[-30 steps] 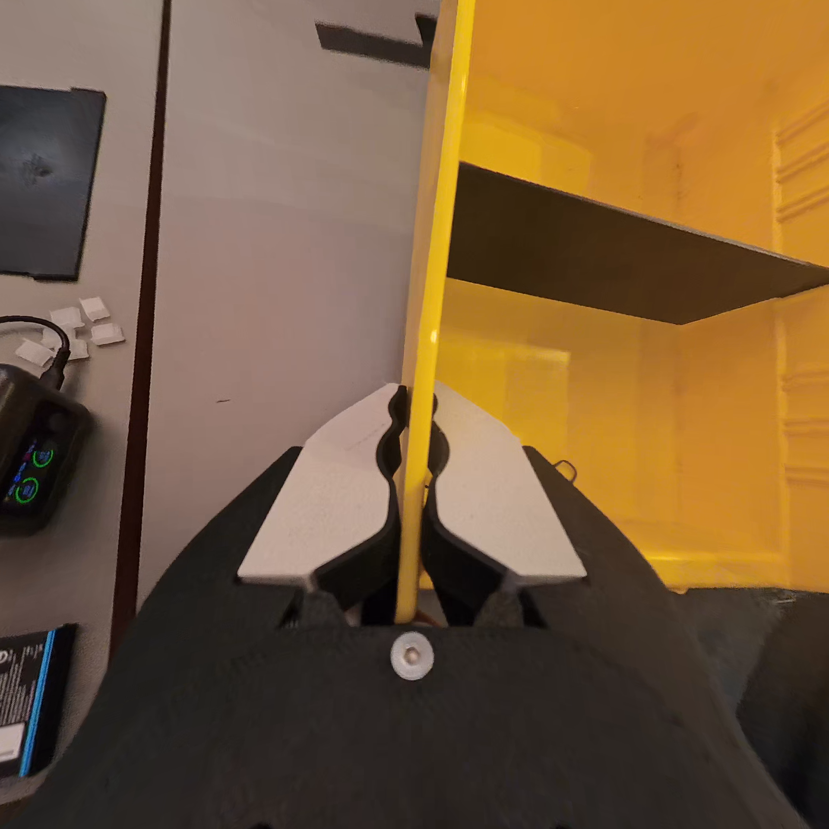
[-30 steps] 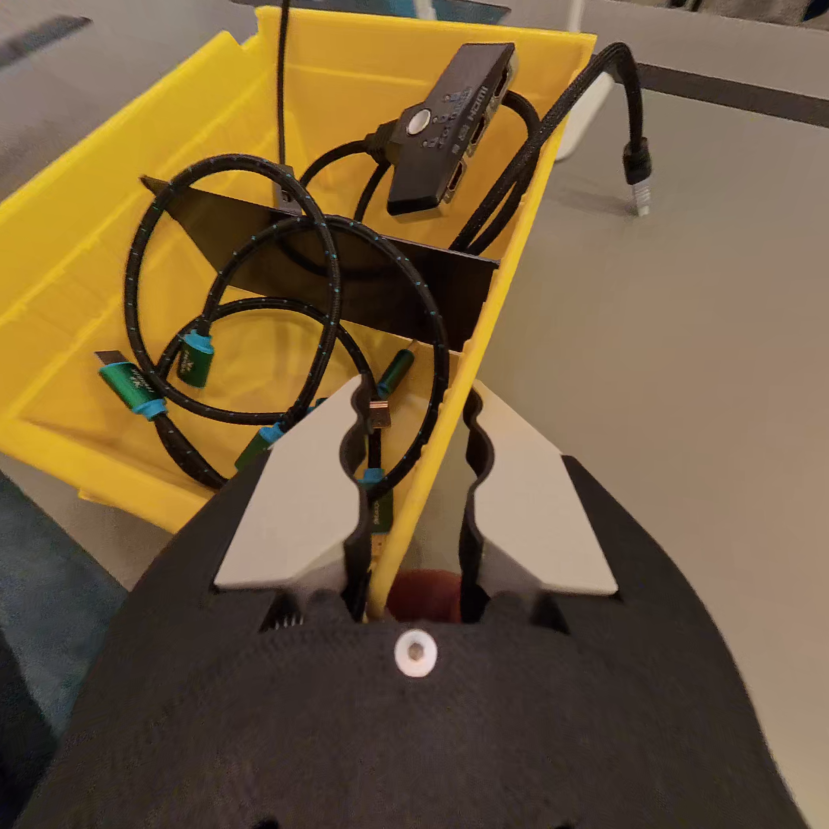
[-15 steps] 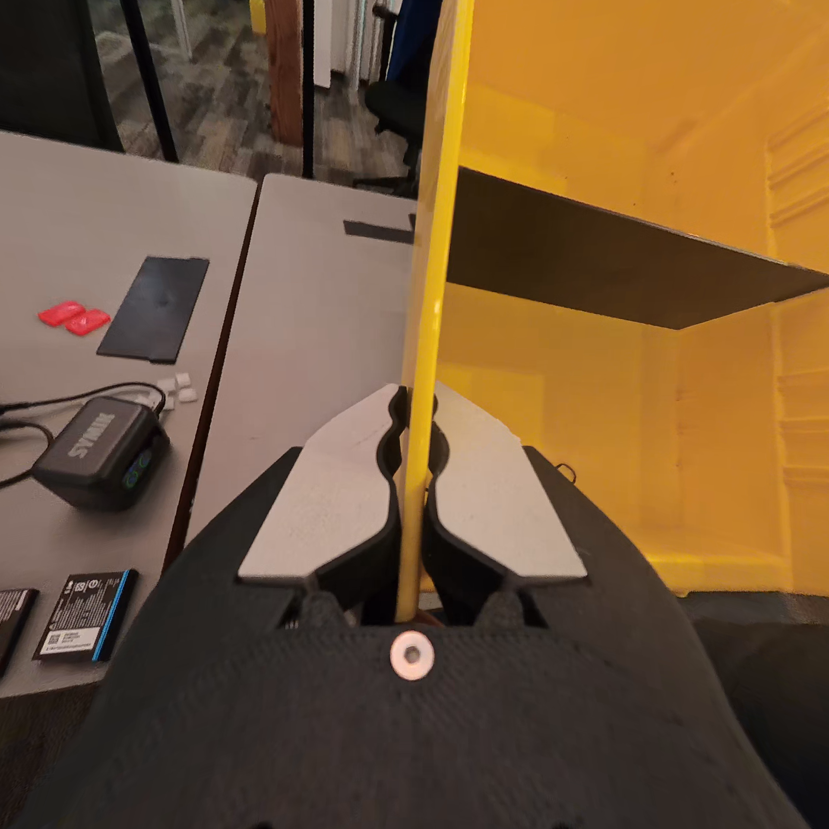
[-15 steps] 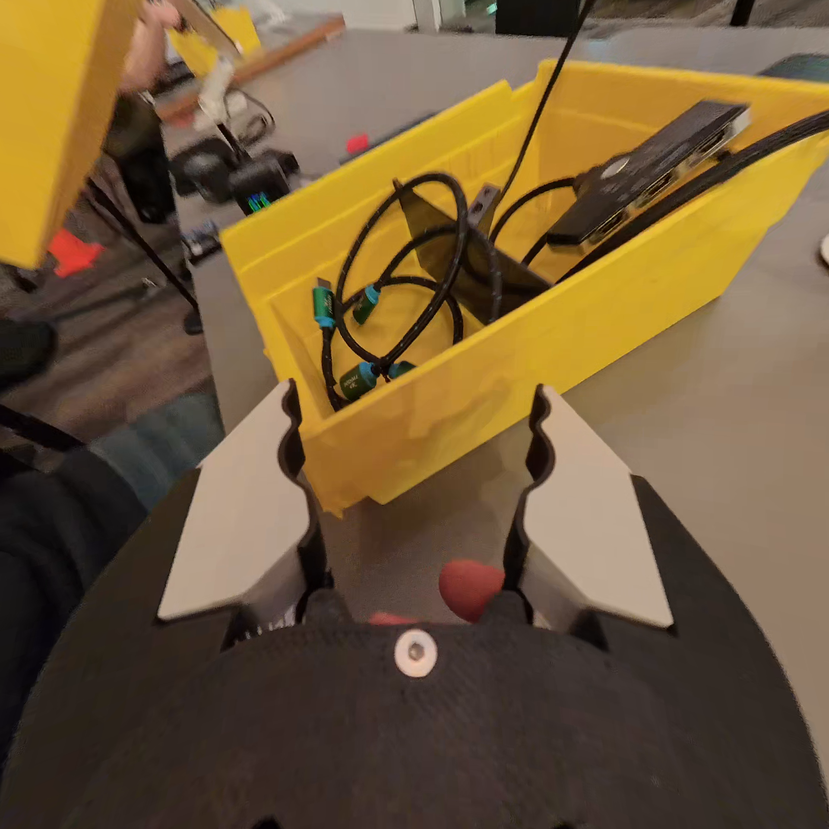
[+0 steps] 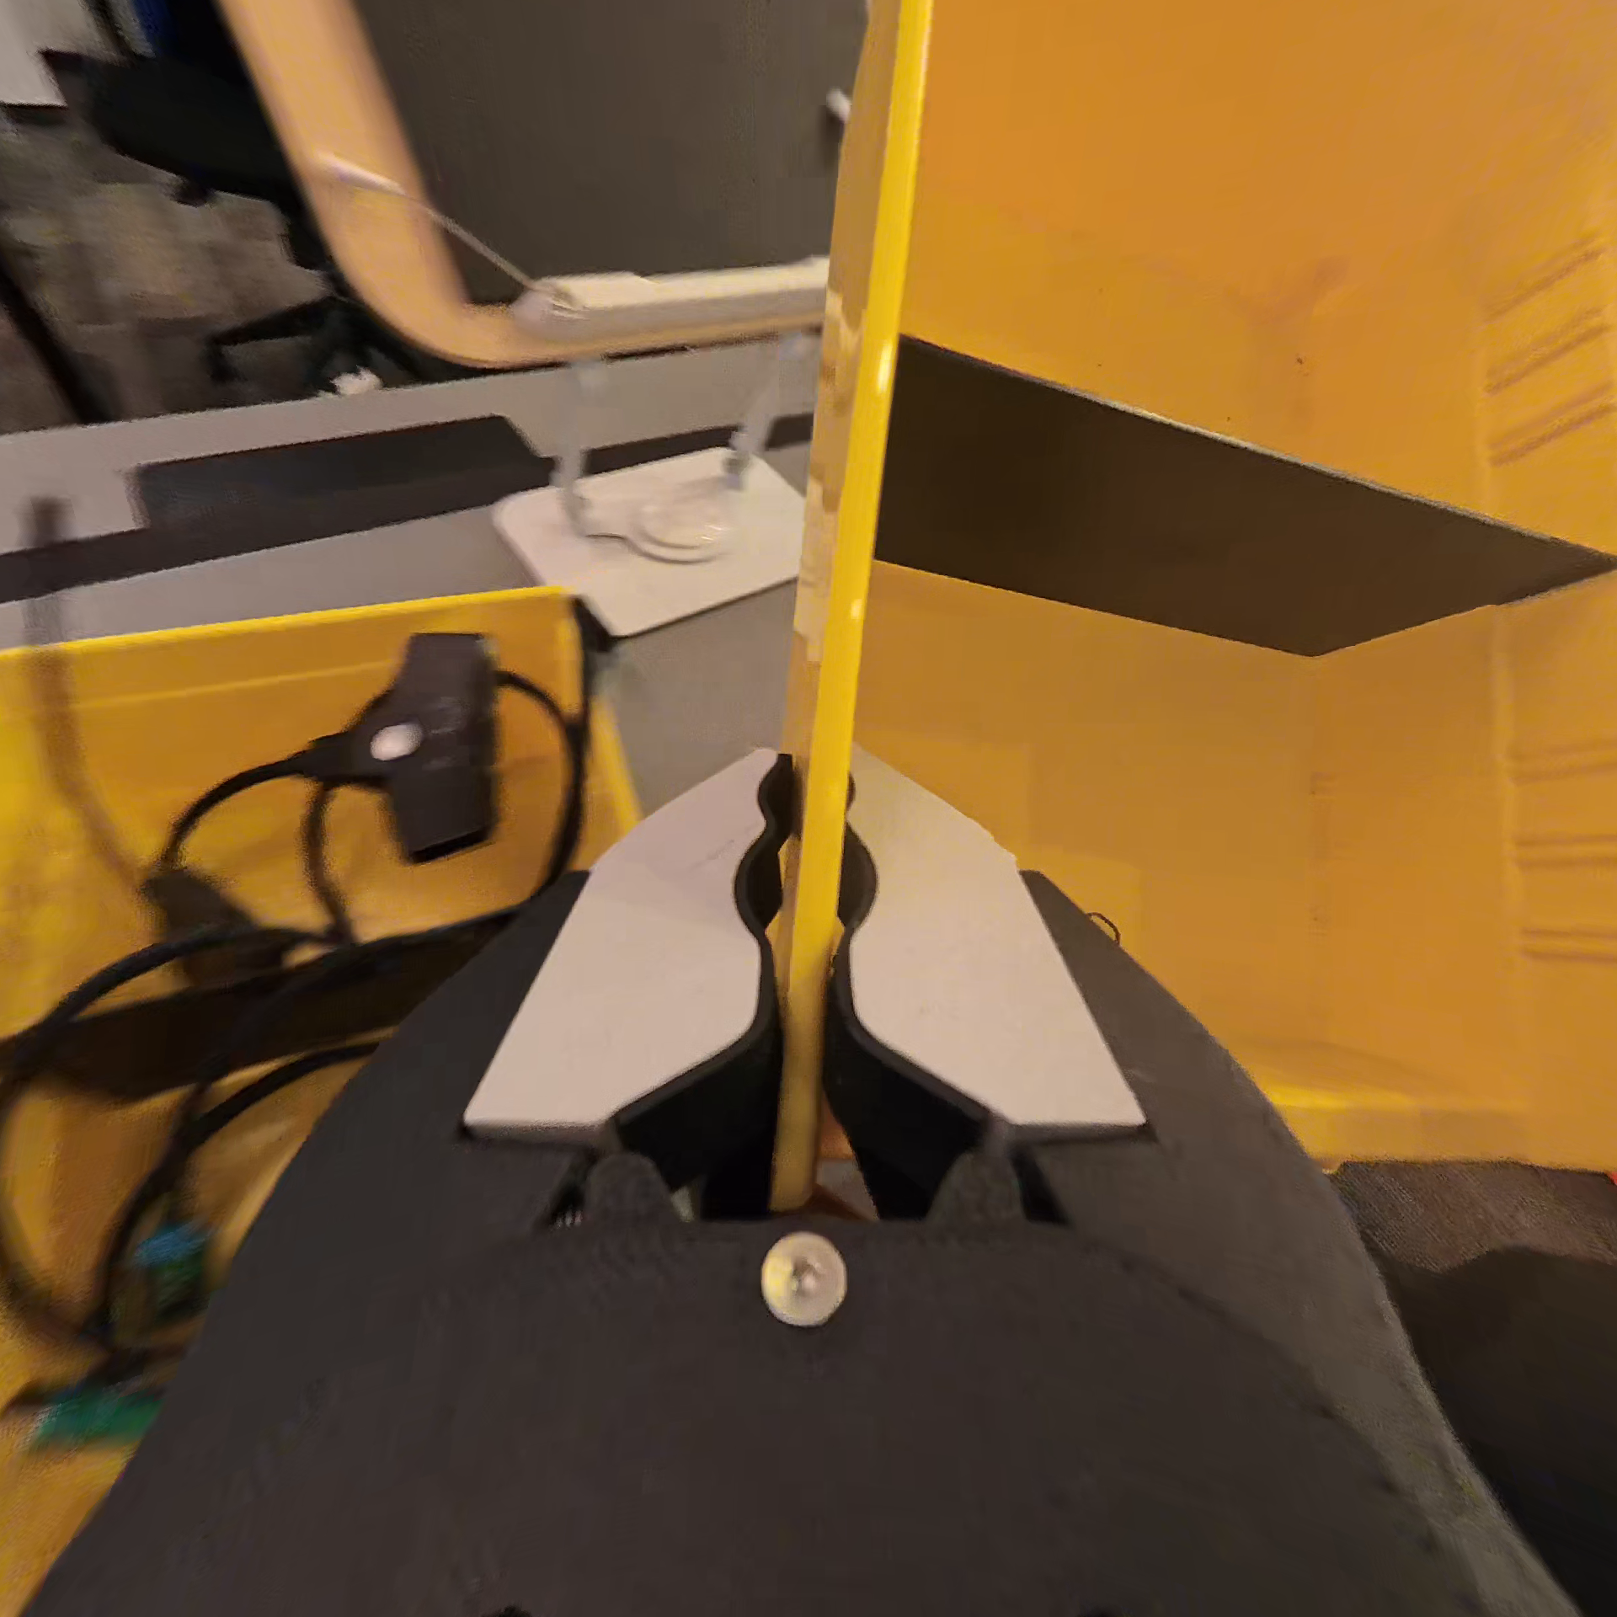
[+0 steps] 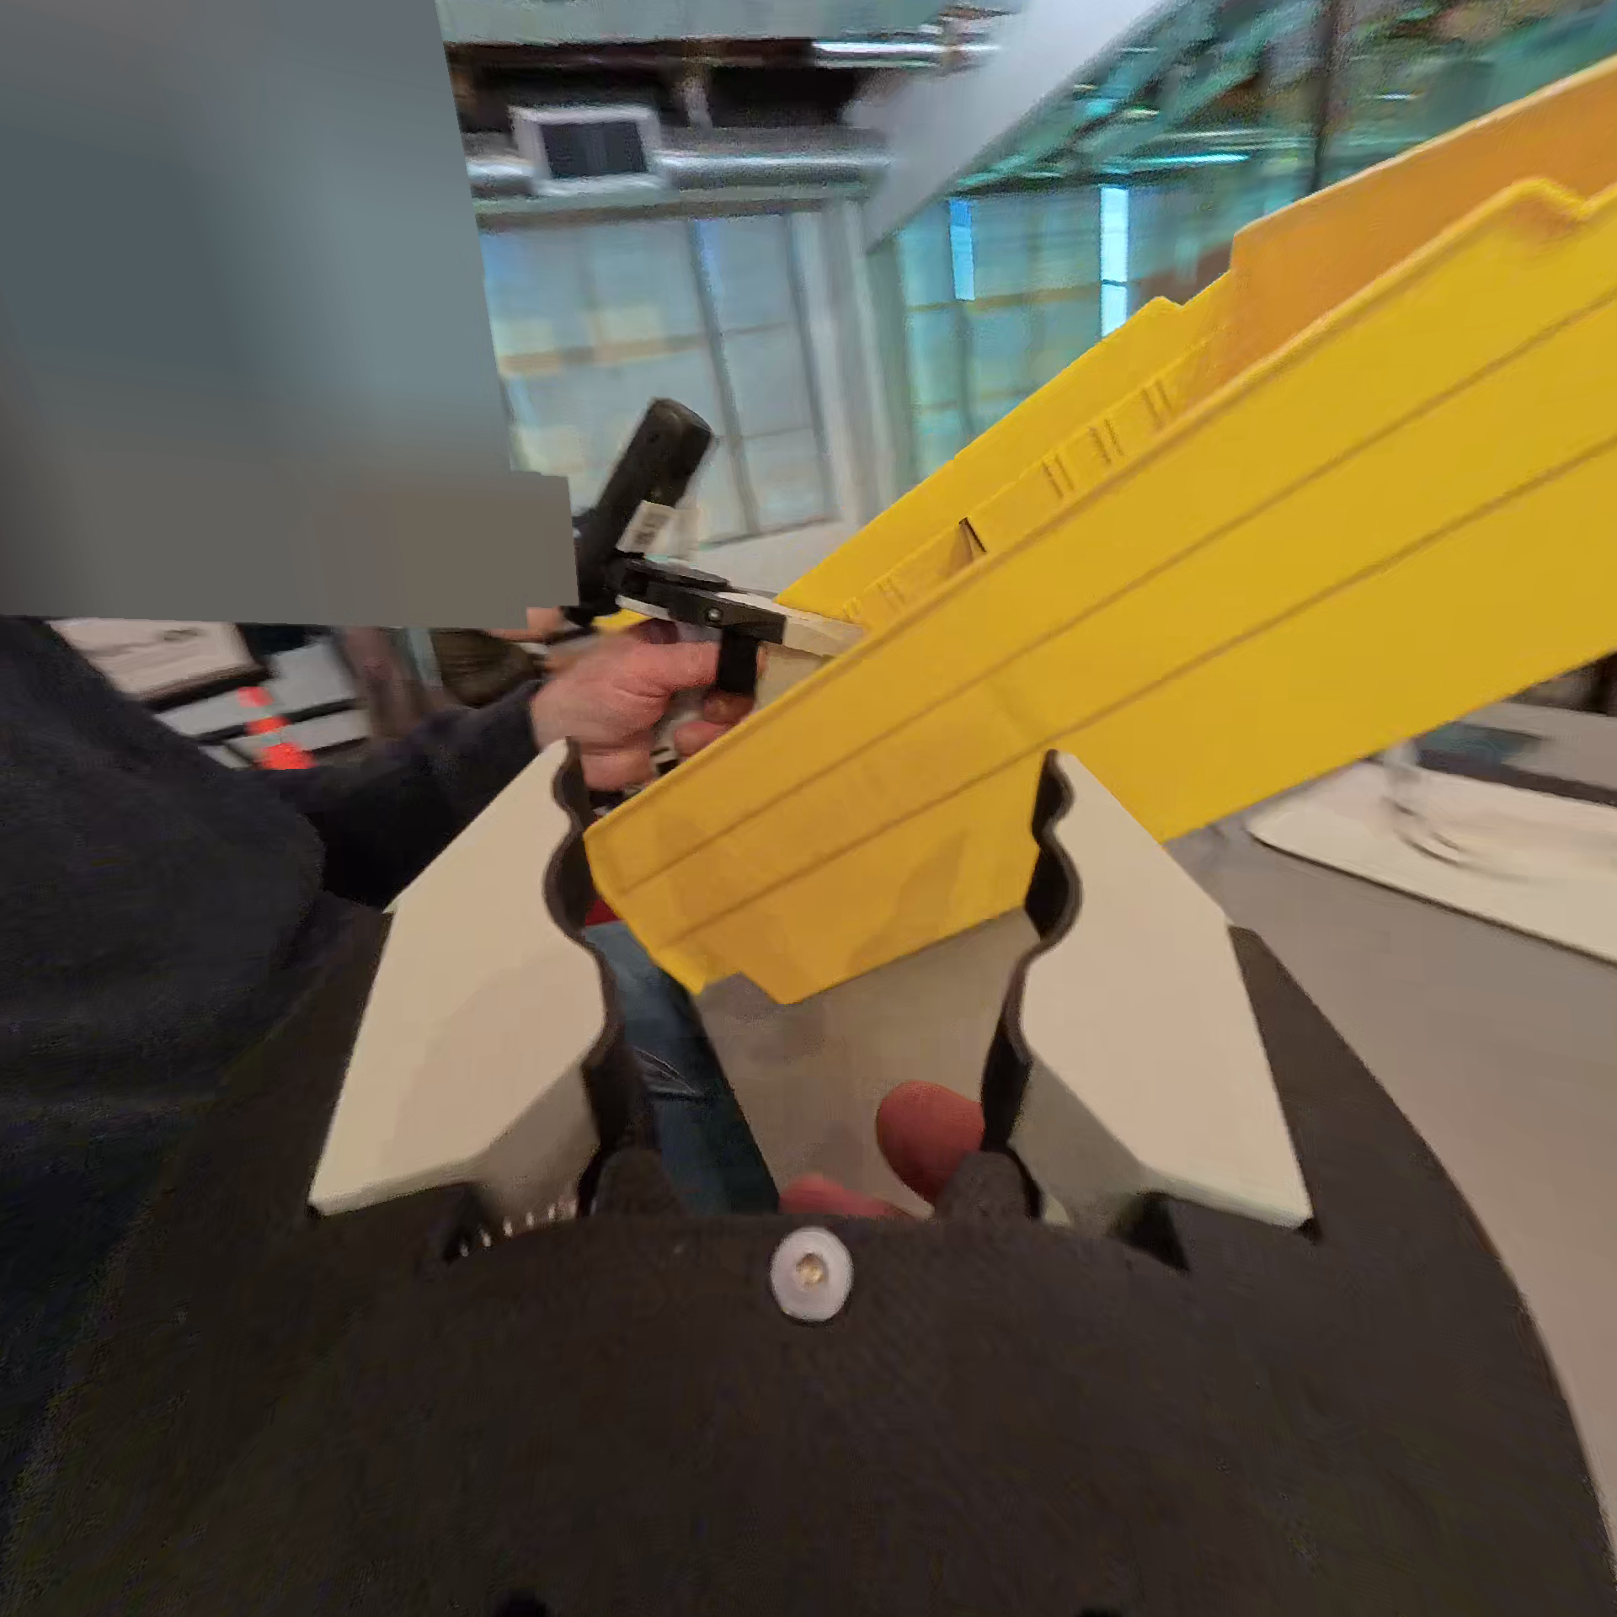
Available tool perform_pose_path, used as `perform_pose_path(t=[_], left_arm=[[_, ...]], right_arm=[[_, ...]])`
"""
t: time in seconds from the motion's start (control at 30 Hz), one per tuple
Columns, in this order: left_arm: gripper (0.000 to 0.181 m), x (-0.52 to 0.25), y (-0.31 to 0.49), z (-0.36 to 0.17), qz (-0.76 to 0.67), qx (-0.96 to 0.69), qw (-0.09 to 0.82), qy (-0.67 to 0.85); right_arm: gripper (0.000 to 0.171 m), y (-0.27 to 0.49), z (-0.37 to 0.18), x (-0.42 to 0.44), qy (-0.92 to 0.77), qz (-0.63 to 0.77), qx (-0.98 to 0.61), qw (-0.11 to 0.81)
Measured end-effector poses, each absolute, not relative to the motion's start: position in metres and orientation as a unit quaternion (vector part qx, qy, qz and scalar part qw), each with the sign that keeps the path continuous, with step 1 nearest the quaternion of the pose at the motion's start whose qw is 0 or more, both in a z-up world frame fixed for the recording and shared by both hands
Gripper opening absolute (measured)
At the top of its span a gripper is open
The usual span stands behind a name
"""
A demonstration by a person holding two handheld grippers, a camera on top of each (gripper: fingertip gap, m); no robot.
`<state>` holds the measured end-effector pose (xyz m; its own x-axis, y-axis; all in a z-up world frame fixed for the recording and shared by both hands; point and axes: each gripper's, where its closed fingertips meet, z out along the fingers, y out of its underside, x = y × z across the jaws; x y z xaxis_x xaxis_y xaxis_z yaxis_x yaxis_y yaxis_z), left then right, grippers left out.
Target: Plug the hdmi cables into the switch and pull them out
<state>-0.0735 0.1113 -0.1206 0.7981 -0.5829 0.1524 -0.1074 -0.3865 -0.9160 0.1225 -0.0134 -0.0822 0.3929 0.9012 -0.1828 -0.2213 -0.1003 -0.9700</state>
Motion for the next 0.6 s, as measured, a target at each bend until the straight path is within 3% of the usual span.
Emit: perform_pose_path(t=[0.1,0.17,0.27,0.5,0.6], left_arm=[[0.005,-0.001,0.118,-0.148,-0.25,-0.805,0.472,0.258],[0.005,0.036,0.122,-0.167,-0.255,-0.808,0.454,0.277],[0.005,0.074,0.13,-0.197,-0.284,-0.811,0.422,0.289],[0.01,0.11,0.124,-0.266,-0.288,-0.852,0.332,0.283],[0.025,0.115,0.117,-0.274,-0.321,-0.855,0.305,0.271]], right_arm=[[0.112,-0.015,-0.108,0.147,-0.263,0.377,-0.633,0.623],[0.129,-0.011,-0.124,0.164,-0.231,0.326,-0.664,0.632],[0.106,-0.001,-0.154,0.196,-0.19,0.262,-0.701,0.636],[0.098,0.033,-0.206,0.241,-0.127,0.232,-0.77,0.581],[0.084,0.044,-0.216,0.255,-0.124,0.218,-0.791,0.558]])
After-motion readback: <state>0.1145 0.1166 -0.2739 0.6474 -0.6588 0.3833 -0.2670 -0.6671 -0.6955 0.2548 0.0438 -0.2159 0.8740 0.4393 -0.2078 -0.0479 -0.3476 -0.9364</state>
